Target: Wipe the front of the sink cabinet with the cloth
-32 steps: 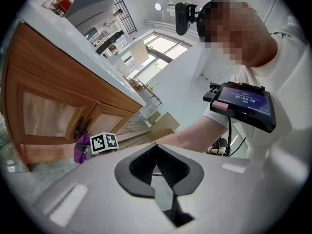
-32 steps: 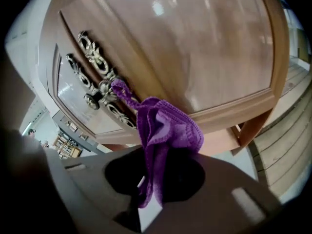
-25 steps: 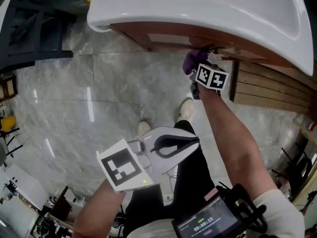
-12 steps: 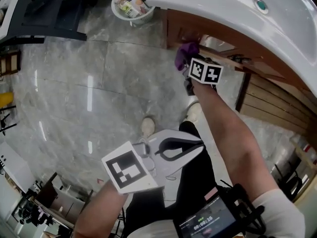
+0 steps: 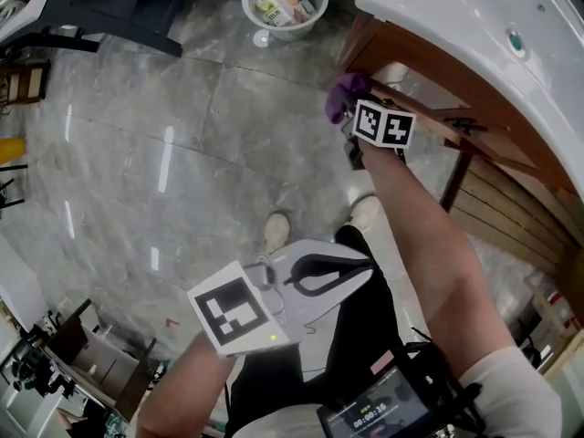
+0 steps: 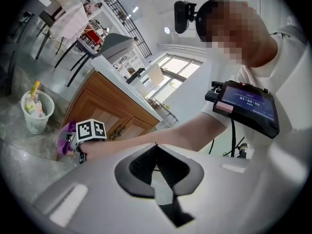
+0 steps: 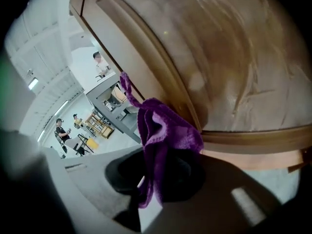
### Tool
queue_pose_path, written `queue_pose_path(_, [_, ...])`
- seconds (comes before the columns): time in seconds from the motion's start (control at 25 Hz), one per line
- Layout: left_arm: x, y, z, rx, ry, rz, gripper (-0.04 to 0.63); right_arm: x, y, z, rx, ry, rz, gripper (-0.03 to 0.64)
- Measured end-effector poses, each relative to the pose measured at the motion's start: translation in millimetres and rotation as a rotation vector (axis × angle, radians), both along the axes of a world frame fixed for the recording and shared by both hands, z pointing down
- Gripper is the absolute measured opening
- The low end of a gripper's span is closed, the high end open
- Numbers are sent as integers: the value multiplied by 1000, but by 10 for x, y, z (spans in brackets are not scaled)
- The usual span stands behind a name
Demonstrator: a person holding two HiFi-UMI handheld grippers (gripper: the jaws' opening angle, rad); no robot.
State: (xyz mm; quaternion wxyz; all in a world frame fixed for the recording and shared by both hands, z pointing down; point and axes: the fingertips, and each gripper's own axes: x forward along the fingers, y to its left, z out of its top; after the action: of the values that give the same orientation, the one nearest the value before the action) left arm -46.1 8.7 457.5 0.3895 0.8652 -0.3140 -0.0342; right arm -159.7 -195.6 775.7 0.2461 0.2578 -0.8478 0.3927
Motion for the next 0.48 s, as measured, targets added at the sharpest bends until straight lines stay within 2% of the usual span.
queue_pose_path(0.24, [-55, 113, -198, 25, -13, 27, 5, -49, 160, -407, 47, -34, -43, 78])
queue_pose_path(0.48, [18, 213, -654, 22, -32, 103, 5, 222, 508, -1272, 82, -83, -61, 78])
